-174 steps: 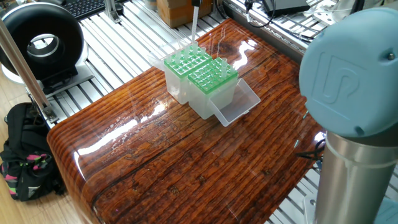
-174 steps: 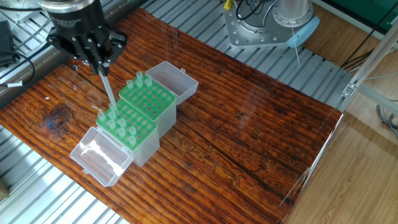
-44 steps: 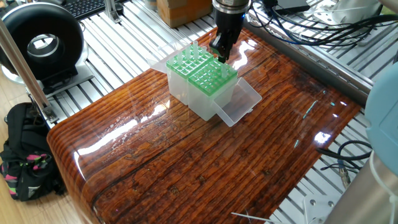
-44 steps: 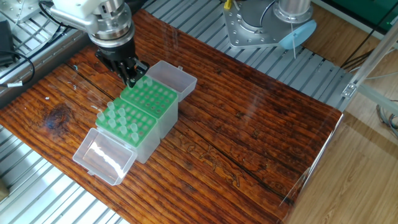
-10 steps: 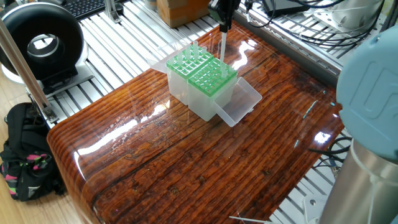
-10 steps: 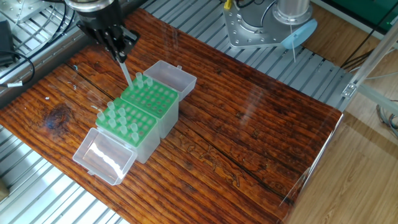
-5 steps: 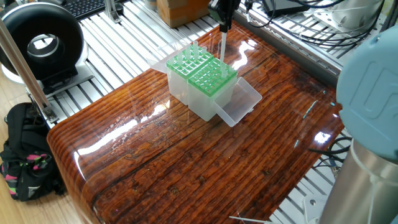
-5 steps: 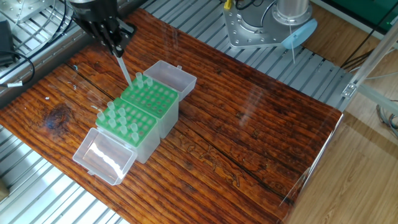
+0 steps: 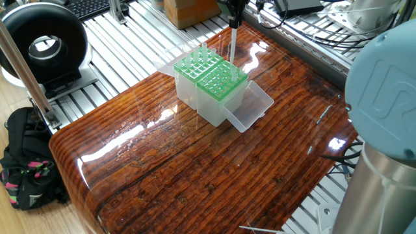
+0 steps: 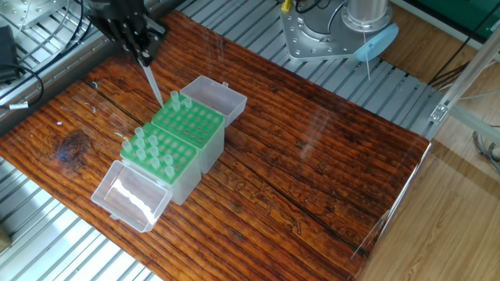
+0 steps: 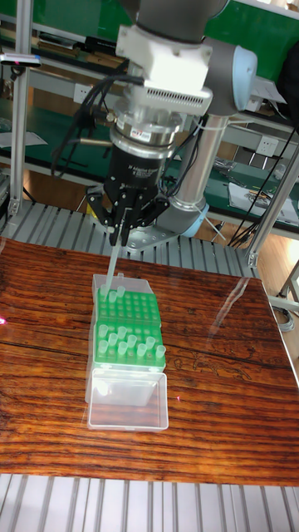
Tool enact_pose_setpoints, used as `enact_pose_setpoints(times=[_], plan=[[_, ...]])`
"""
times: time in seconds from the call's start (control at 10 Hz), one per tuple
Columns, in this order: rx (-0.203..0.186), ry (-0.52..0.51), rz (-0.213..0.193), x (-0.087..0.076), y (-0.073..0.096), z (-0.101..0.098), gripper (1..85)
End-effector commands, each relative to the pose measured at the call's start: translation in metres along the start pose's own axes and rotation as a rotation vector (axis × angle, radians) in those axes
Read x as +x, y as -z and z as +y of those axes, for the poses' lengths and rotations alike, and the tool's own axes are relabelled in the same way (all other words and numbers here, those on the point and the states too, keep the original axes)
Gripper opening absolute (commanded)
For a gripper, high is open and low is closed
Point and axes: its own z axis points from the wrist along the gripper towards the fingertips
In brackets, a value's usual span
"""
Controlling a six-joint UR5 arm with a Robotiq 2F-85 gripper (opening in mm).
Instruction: Transfer all large pipette tips from one holder to another
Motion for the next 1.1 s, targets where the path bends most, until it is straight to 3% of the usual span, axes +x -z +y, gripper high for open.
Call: enact_pose_setpoints(times=[0.0,0.2,0.4,0.7,1.0], plan=[[-0.008,0.036,-0.046,-0.01,0.024,0.008,13.7],[0.012,0.068,-0.102,-0.027,0.035,0.016,14.0],[-0.02,0.06,-0.109,-0.034,0.037,0.036,14.0],[-0.042,0.066,-0.125,-0.055,0.029,0.045,14.0],[-0.03,0.032,-0.13,-0.067,0.01,0.057,13.3]])
